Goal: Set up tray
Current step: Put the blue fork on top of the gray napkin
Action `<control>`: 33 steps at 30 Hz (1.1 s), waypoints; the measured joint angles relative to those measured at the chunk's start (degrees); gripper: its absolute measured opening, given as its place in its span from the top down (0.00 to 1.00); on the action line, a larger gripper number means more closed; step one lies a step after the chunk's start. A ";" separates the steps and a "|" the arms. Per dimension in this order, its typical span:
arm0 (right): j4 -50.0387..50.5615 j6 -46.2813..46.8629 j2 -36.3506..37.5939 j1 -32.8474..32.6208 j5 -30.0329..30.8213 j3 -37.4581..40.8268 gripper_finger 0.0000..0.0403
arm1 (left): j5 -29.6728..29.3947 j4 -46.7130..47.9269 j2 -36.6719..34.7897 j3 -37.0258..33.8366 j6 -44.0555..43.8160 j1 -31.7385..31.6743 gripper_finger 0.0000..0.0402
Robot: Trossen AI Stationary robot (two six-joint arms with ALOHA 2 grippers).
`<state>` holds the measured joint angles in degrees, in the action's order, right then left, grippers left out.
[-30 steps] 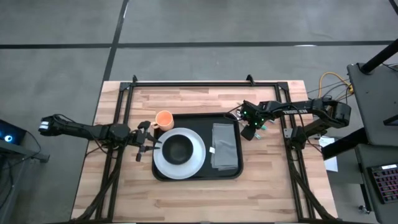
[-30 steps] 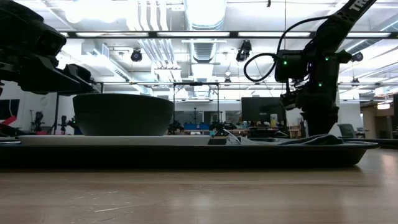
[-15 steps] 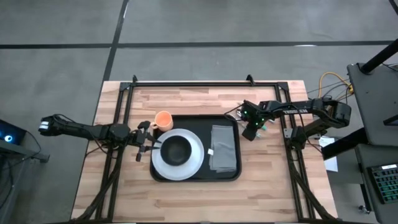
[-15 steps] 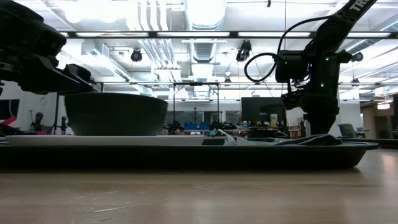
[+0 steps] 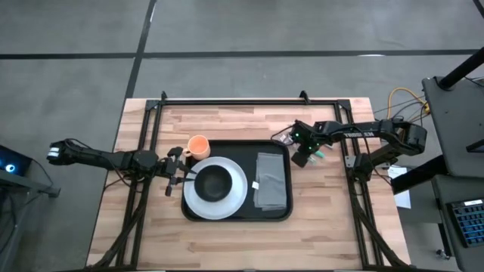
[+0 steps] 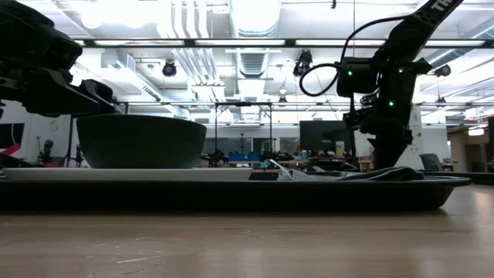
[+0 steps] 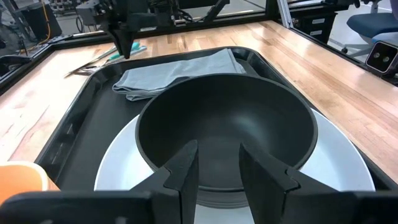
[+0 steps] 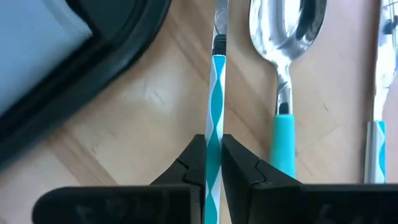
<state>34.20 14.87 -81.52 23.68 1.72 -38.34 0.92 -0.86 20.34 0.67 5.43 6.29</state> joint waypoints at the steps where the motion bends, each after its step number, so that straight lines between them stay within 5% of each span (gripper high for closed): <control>1: -0.04 0.51 0.00 0.00 0.00 -0.23 0.95 | 0.01 0.00 0.00 0.00 0.00 0.00 0.76; 33: 3.33 9.44 0.52 -0.07 -1.61 -1.80 0.96 | -0.01 0.00 -0.02 0.00 0.00 0.01 0.76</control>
<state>37.53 24.31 -80.99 23.62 0.11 -40.14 0.91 -0.86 20.32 0.67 5.43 6.30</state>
